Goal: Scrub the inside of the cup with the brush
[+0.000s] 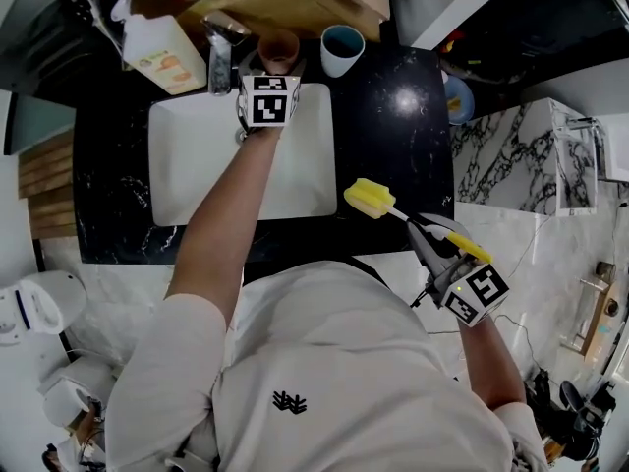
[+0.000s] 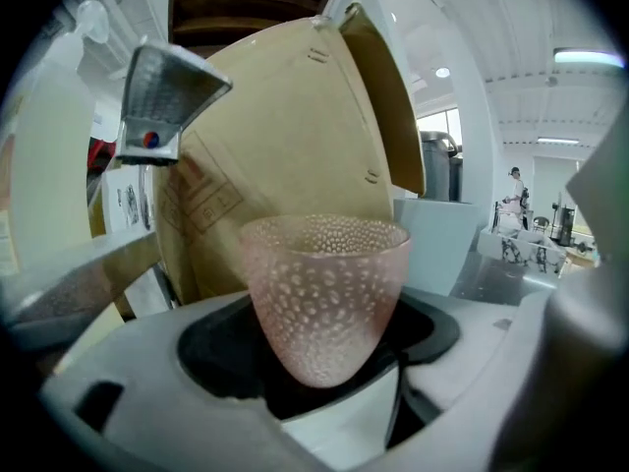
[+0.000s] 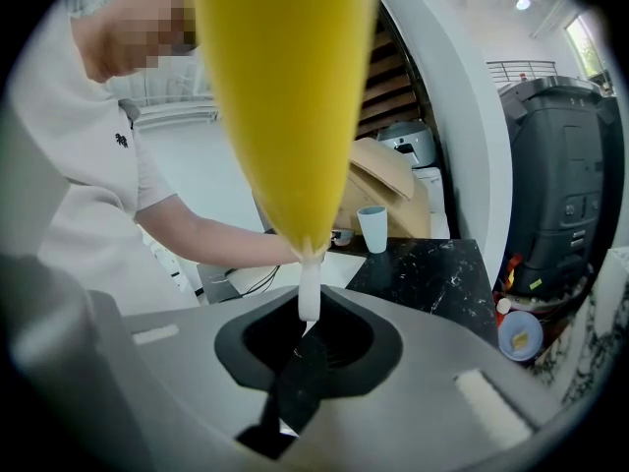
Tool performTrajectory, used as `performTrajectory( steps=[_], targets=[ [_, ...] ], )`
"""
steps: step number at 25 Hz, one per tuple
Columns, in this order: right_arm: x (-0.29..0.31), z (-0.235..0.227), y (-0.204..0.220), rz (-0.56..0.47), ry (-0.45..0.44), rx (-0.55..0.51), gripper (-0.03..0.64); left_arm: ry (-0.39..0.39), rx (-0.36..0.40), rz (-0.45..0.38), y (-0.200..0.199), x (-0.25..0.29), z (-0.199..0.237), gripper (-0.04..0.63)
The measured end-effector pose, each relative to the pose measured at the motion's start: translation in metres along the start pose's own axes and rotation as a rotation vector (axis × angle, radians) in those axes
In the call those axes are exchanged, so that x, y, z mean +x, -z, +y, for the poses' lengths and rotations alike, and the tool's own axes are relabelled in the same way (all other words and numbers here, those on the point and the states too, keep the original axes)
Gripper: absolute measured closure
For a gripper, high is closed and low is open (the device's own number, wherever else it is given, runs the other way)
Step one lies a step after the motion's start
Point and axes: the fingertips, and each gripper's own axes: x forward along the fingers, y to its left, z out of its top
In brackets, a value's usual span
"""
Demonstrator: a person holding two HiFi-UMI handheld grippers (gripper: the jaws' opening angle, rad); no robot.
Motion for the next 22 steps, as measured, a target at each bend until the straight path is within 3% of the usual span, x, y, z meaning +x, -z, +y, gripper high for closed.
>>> performTrajectory(
  steps=[13,22],
  targets=[
    [0.033,0.028,-0.025,-0.051,-0.074,-0.067,0.572,0.171,0.112,0.013,0.01,-0.103,-0.038,0.236],
    [0.062,0.057,-0.048,-0.093,-0.12,-0.109,0.572,0.269,0.212,0.084,0.038,-0.187,-0.029,0.235]
  ],
)
